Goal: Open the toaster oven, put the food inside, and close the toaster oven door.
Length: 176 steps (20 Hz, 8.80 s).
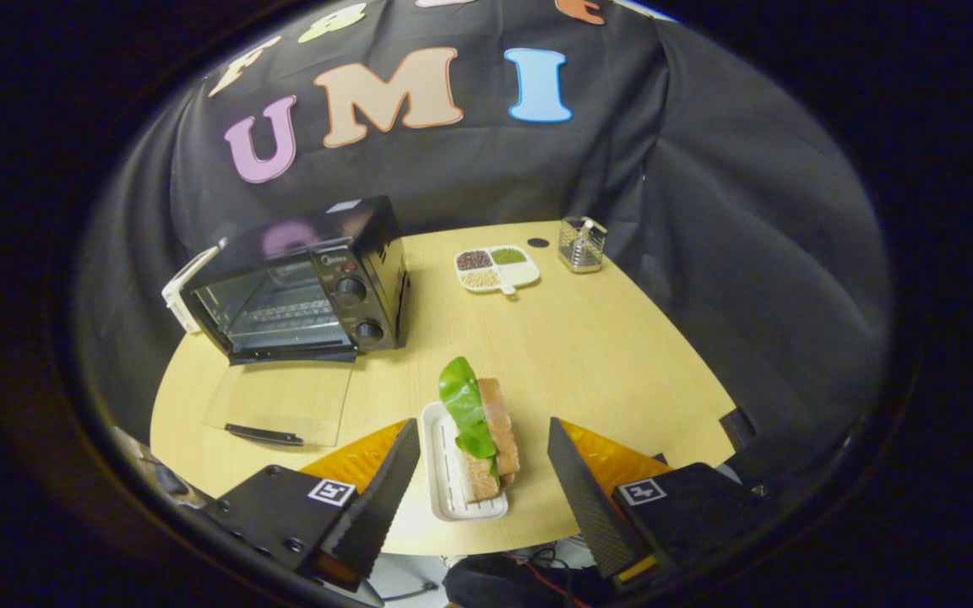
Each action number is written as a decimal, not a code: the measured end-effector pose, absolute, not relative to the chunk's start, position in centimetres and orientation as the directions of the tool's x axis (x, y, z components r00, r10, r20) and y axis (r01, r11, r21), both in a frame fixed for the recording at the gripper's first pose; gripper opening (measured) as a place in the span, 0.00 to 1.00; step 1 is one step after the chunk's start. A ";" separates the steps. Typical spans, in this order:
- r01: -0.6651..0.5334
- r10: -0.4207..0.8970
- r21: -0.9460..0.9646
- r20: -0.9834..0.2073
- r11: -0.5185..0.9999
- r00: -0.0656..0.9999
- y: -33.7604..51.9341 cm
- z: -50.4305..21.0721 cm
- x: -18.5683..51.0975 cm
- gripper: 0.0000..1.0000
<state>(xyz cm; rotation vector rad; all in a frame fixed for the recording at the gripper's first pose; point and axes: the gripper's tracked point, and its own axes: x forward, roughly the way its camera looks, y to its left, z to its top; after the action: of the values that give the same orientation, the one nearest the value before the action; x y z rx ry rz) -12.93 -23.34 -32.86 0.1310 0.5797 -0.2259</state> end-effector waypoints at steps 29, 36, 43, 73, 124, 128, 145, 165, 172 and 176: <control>0.303 -0.042 0.607 -0.405 0.735 0.913 -8.1 -28.5 -6.3 0.30; 0.282 0.031 0.790 -0.355 0.545 0.934 1.9 -30.1 -3.2 0.30; 0.298 -0.031 0.887 -0.308 0.353 0.951 5.0 -31.4 2.0 0.30; 0.467 -0.339 0.661 -0.323 0.587 0.884 0.7 -33.7 12.3 0.75; 0.251 -0.332 -0.236 -0.811 0.939 0.481 8.5 -41.5 -9.5 1.00; 0.247 -0.339 -0.248 -0.819 0.937 0.463 8.3 -42.4 -8.5 1.00; 0.078 -0.296 -0.332 -0.682 0.940 0.668 8.0 -34.3 -6.0 0.97; 0.174 -0.218 -0.145 -0.382 0.974 0.898 8.3 -24.4 4.1 0.99; 0.174 -0.183 -0.054 -0.309 0.983 0.933 7.8 -22.0 7.4 0.99; 0.192 -0.198 -0.047 -0.216 0.980 0.956 7.1 -16.8 7.5 0.98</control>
<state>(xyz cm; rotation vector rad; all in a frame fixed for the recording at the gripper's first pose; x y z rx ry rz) 7.51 7.11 -16.81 -0.0260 0.2222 -0.1976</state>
